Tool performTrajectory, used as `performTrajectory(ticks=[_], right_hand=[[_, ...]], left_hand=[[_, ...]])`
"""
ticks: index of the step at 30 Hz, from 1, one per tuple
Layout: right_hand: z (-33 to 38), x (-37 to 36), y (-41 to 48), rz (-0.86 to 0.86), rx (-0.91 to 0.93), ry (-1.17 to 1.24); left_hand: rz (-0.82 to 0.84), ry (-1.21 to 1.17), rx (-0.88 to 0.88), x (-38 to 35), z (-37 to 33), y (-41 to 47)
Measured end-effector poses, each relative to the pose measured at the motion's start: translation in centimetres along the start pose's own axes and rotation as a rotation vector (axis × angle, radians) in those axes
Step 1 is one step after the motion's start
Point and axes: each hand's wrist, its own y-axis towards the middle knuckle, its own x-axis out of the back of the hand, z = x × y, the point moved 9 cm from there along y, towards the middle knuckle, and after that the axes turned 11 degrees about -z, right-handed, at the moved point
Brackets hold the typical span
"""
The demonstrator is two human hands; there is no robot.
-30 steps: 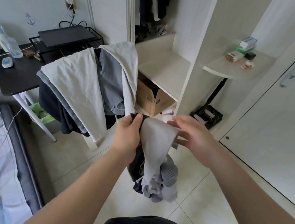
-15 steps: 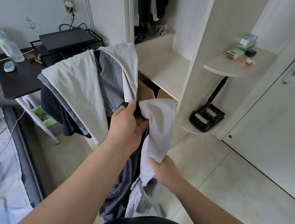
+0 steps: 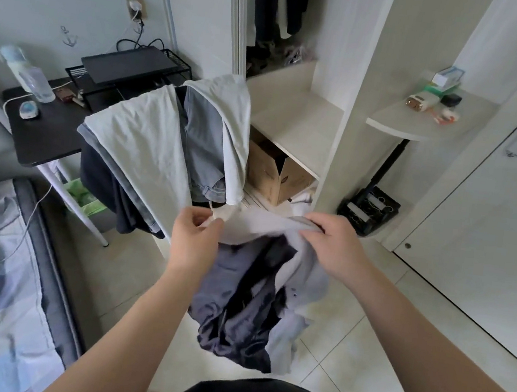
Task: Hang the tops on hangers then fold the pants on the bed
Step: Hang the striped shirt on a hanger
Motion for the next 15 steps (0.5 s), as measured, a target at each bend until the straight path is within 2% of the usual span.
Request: performTrajectory(ticks=[4,6,12,15], right_hand=[[2.0,-0.9,0.7,0.048,0.046,-0.045],[3.0,-0.8,1.1,0.027,0.063,-0.008],[2.6,0.0,1.0,0.108,0.073,0.11],[-1.2,0.1,-0.4,0.092,-0.02,-0.022]], left_hand=[[0.509,0.089,-0.352,-4.9,-2.9,-4.2],[0.599,0.119,-0.471,-6.7,-3.3,-5.9],[0.356,0.084,-0.559,-6.2,-5.3,-5.1],[0.313,-0.025,-0.596,-5.0,-7.5,-5.5]])
